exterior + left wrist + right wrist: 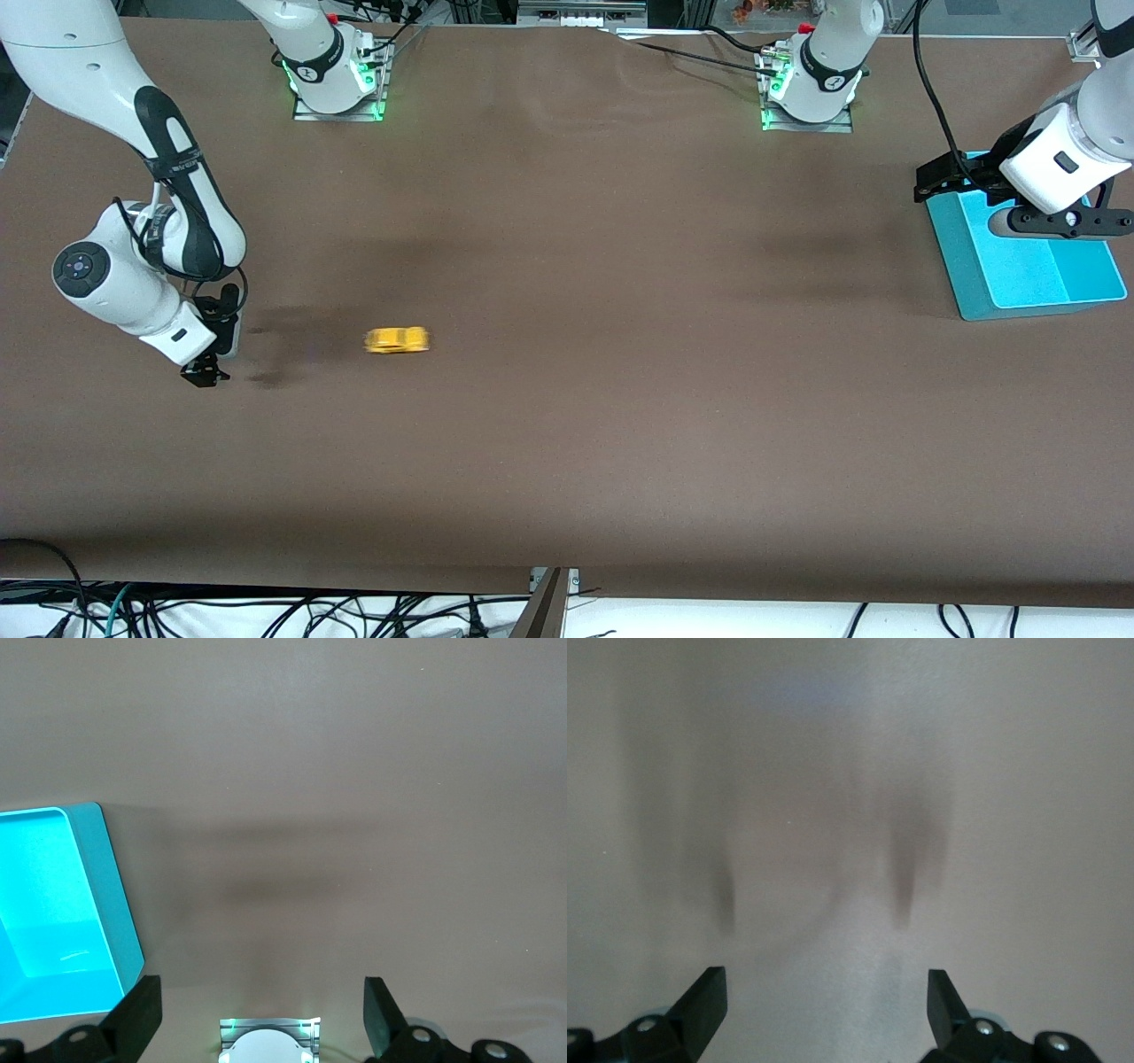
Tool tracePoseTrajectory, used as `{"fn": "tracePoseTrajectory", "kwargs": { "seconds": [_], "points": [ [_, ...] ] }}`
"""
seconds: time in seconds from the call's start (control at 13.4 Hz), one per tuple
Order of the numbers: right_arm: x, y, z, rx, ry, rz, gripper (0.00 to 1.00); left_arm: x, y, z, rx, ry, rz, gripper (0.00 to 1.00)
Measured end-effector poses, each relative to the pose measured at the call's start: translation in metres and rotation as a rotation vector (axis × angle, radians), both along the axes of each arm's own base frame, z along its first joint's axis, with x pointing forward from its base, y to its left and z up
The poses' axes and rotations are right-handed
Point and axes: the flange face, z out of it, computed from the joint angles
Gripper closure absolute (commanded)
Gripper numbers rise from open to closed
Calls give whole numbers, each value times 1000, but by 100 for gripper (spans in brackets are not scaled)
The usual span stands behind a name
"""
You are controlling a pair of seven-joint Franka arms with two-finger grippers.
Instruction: Wind and store yellow beetle car
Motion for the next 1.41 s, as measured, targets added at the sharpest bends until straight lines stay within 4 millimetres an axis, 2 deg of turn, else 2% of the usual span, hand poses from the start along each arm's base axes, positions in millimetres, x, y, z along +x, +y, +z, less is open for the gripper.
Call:
{"fn": "tracePoseTrajectory", "kwargs": {
  "seconds": [0.22, 0.6, 0.97, 1.27, 1.41],
  "points": [
    [10, 1, 12, 13, 6, -14, 0, 0, 0, 0, 0, 0, 0, 0],
    [36, 8, 52, 89, 9, -152, 0, 0, 0, 0, 0, 0, 0, 0],
    [40, 20, 67, 114, 22, -387, 0, 0, 0, 0, 0, 2, 0, 0],
    [38, 29, 92, 131, 31, -575, 0, 0, 0, 0, 0, 3, 0, 0],
    [40, 31, 111, 134, 51, -686, 0, 0, 0, 0, 0, 3, 0, 0]
  ]
}}
